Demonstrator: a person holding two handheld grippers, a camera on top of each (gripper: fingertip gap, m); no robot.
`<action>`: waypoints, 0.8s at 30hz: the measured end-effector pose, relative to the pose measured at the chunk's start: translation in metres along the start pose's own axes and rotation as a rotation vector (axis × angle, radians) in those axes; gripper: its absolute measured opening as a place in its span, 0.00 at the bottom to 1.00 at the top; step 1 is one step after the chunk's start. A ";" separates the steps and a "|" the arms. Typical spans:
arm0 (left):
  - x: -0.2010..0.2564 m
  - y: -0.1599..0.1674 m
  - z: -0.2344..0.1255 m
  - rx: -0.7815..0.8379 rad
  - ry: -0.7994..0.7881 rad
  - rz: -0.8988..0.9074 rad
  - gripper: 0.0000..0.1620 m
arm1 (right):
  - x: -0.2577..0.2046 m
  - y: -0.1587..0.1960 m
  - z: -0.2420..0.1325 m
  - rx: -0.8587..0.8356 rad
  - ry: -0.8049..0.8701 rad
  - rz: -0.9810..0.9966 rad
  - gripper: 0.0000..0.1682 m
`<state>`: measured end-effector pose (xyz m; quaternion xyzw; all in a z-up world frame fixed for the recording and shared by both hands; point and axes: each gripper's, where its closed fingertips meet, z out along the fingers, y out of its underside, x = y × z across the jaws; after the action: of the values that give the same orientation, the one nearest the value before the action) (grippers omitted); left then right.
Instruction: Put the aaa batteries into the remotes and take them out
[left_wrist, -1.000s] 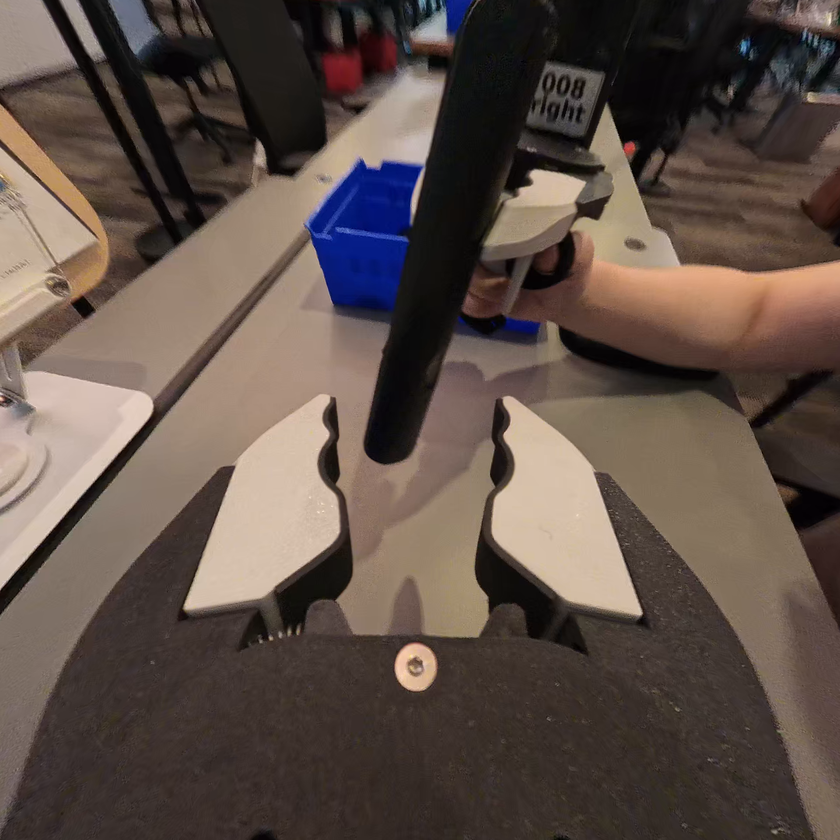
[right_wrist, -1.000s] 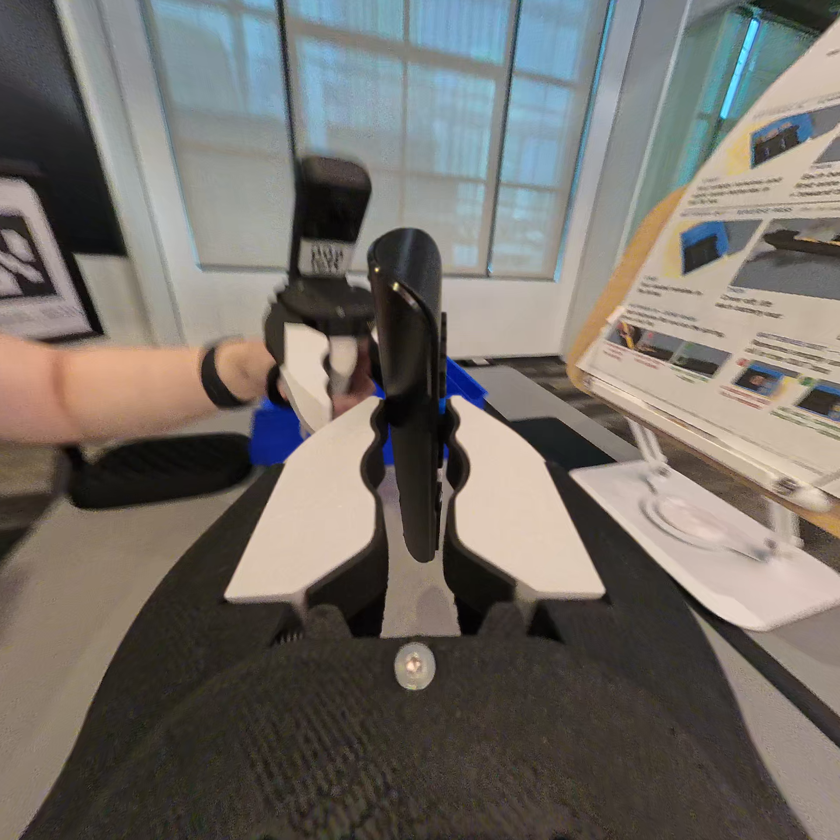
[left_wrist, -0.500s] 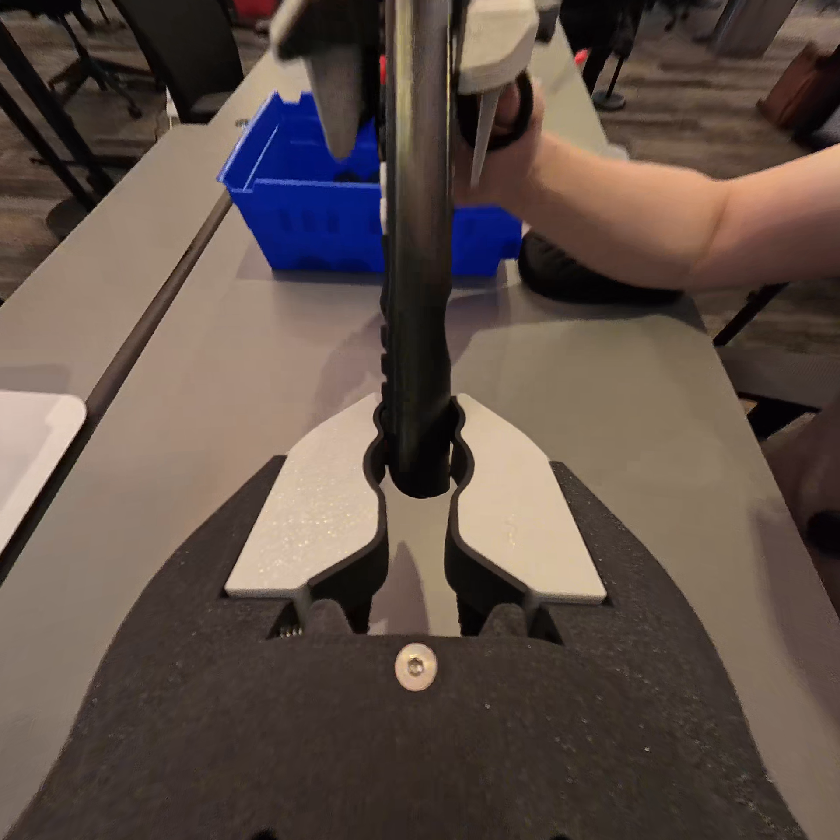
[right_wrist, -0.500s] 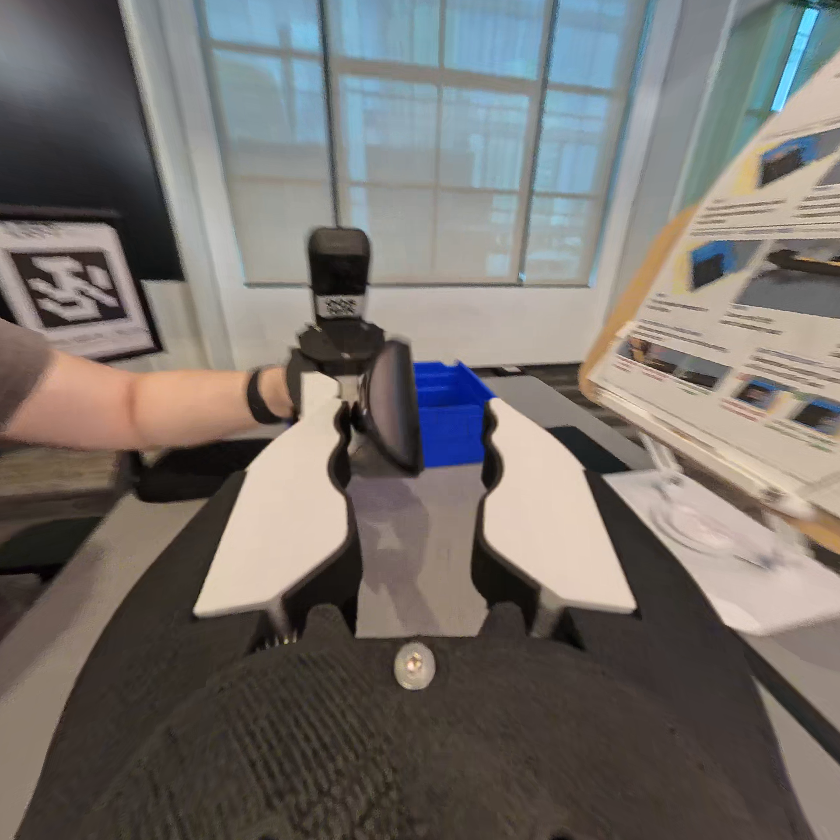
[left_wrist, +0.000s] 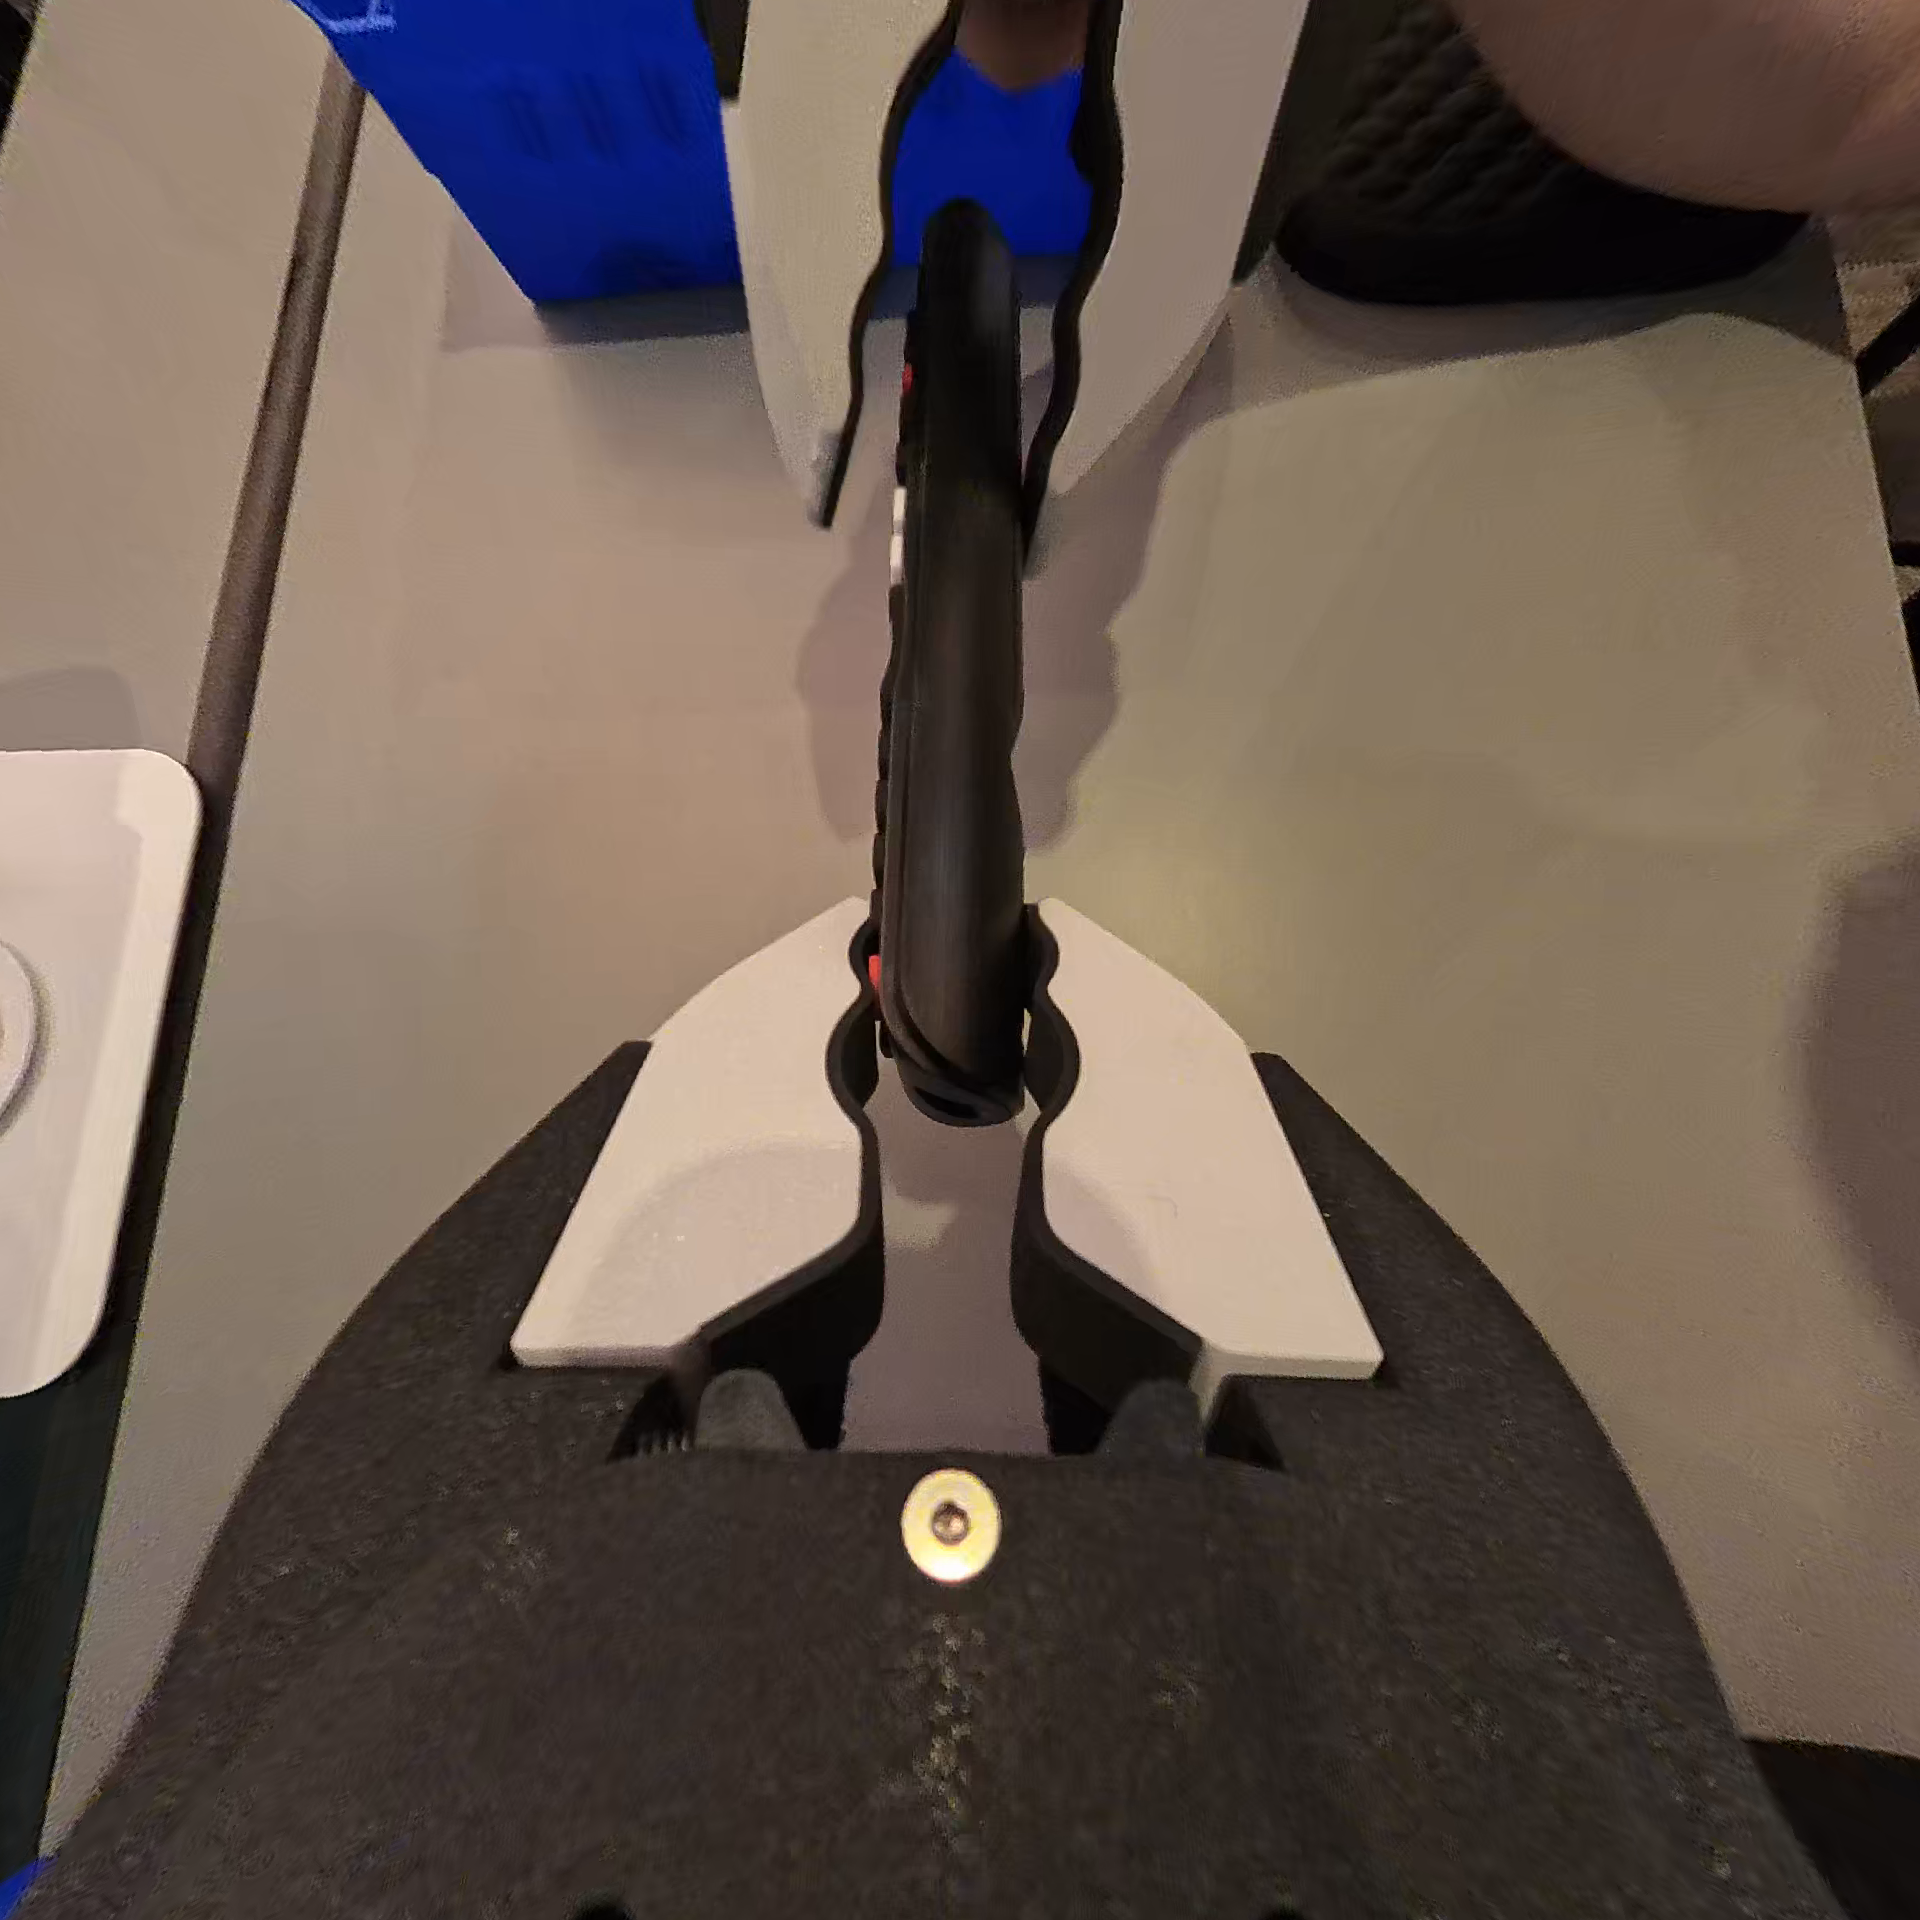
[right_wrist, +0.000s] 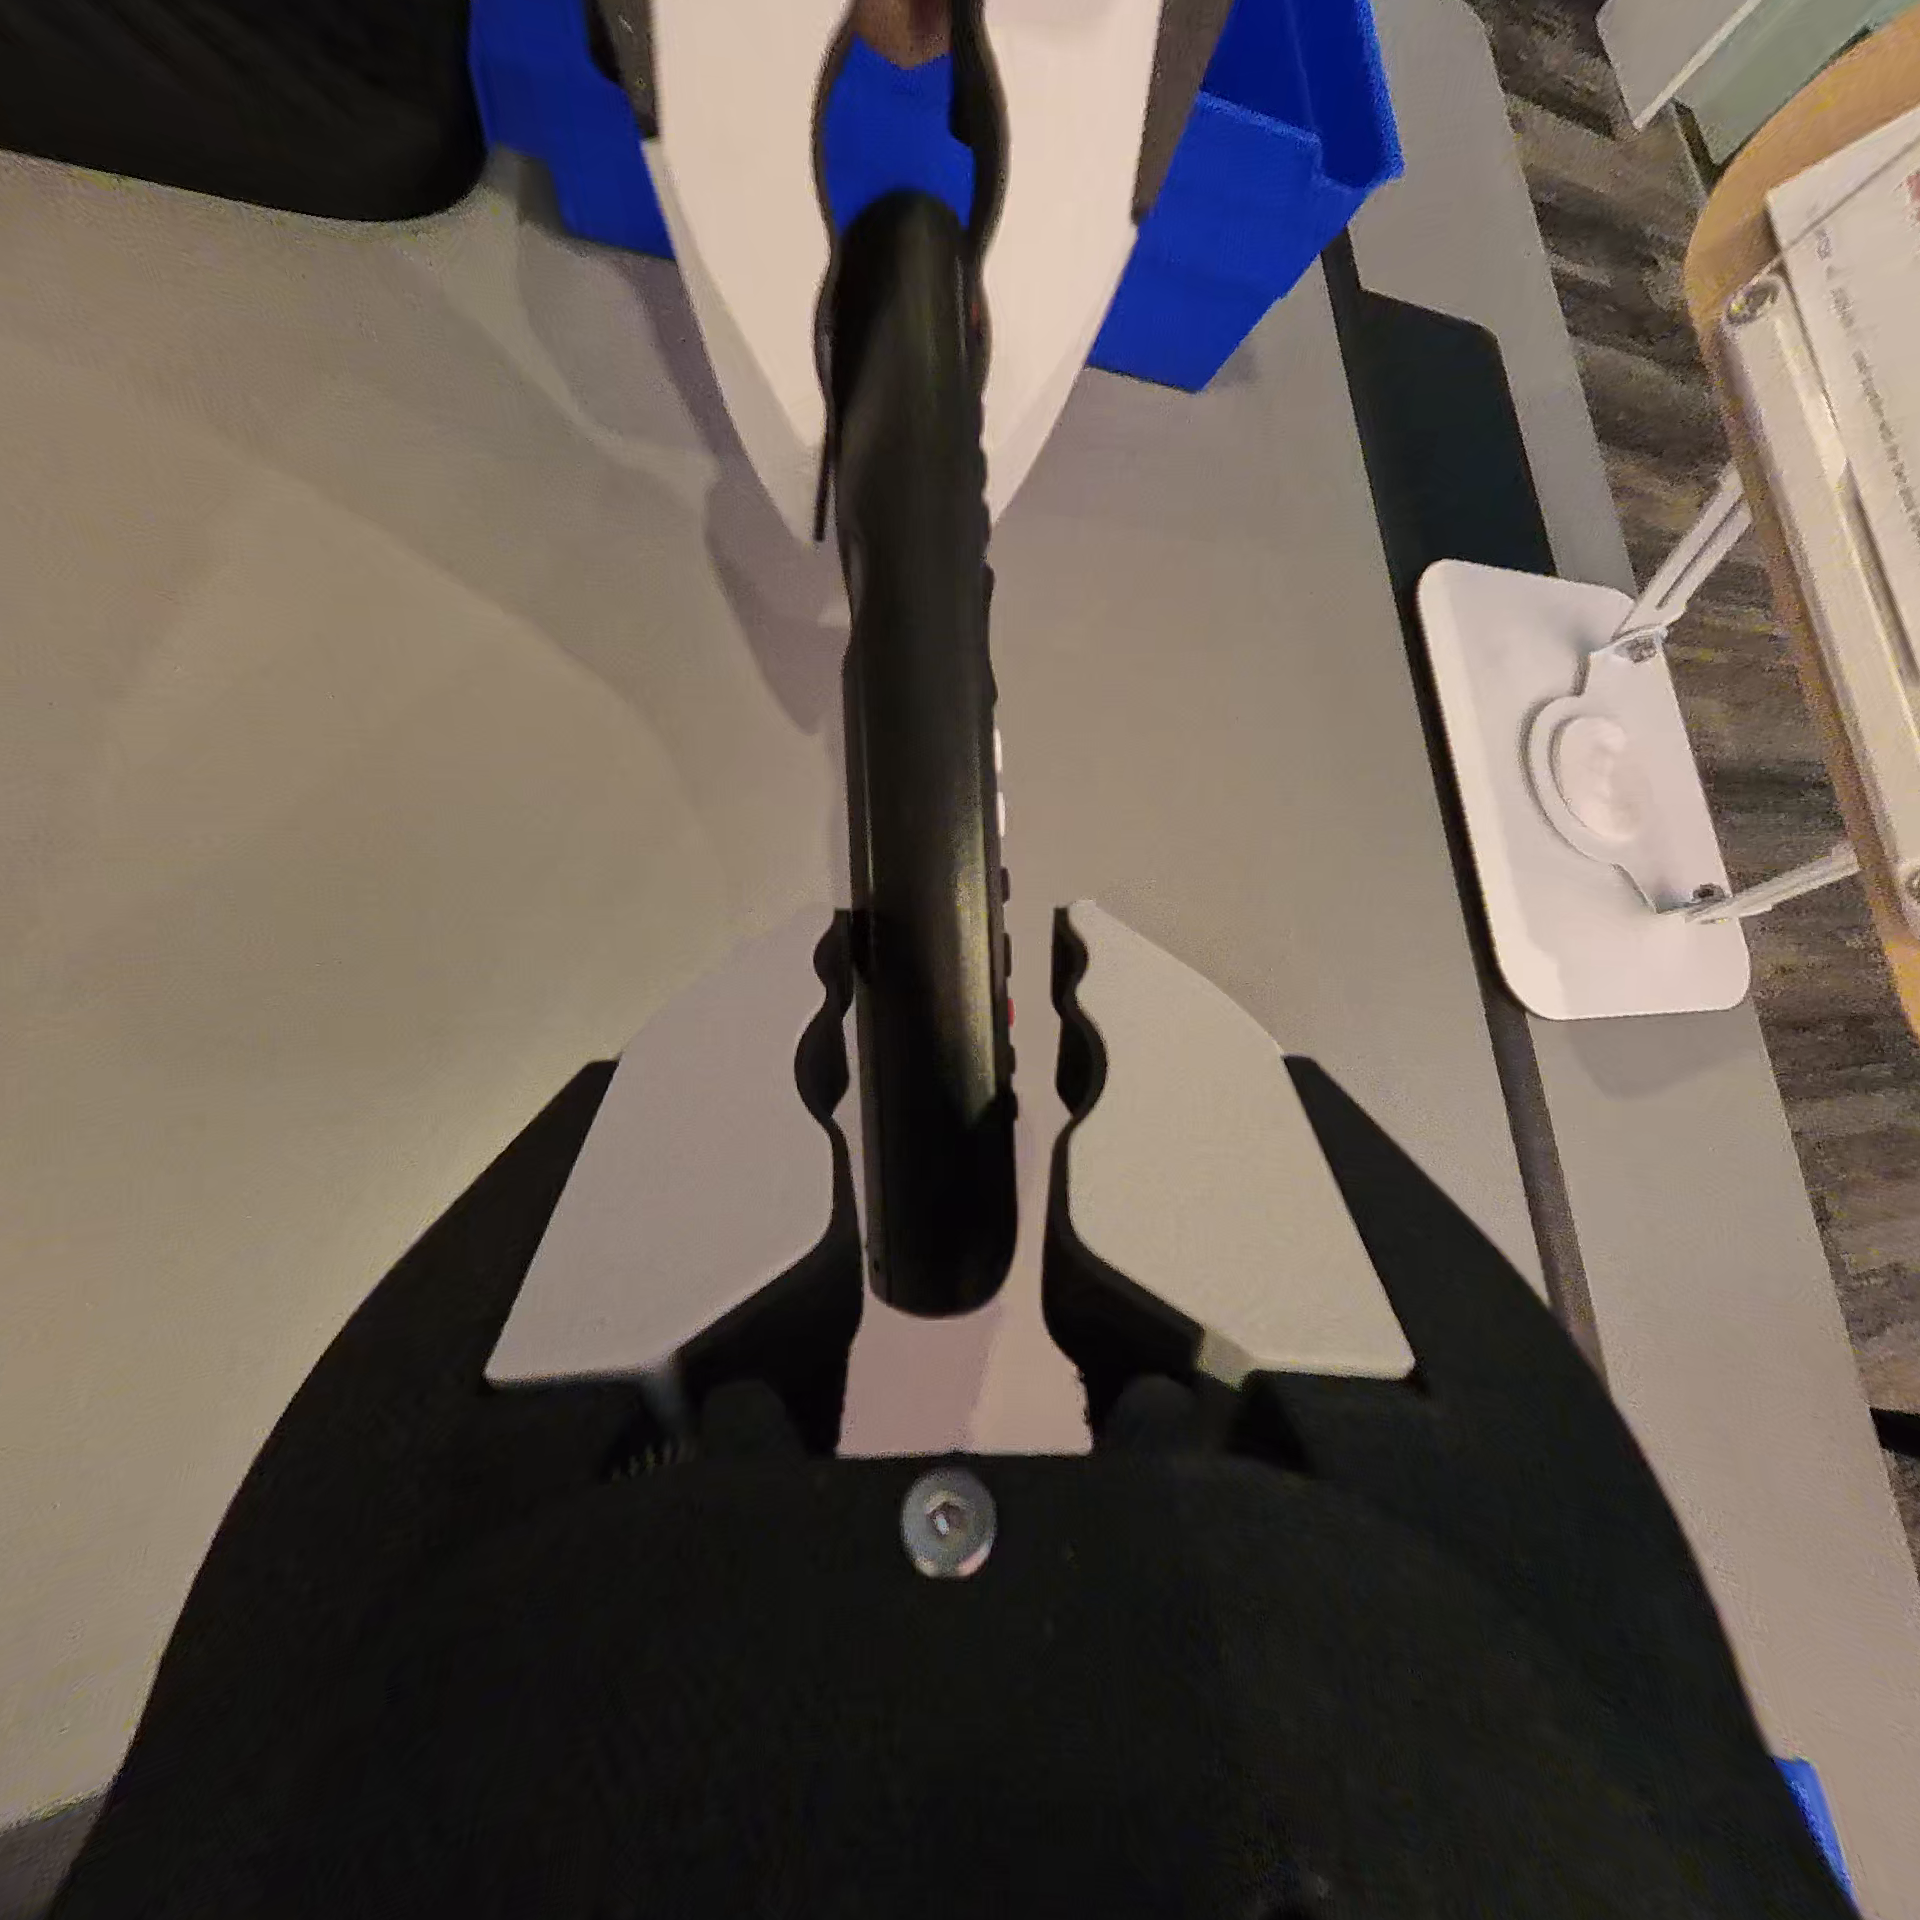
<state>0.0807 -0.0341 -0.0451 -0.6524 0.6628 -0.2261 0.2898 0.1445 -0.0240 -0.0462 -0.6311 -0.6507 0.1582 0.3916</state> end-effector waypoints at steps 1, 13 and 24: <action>-0.002 -0.002 -0.001 0.016 -0.013 -0.001 0.15 | 0.002 -0.001 0.002 0.009 0.006 0.005 0.22; -0.017 -0.039 -0.023 0.317 -0.142 0.044 0.18 | 0.012 -0.015 -0.012 0.129 0.016 0.063 0.16; -0.016 -0.056 -0.015 0.349 -0.136 0.131 0.16 | 0.016 -0.006 -0.026 0.115 0.004 0.066 0.16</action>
<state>0.1119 -0.0219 0.0052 -0.5615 0.6336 -0.2737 0.4565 0.1608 -0.0171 -0.0203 -0.6290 -0.6185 0.2067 0.4231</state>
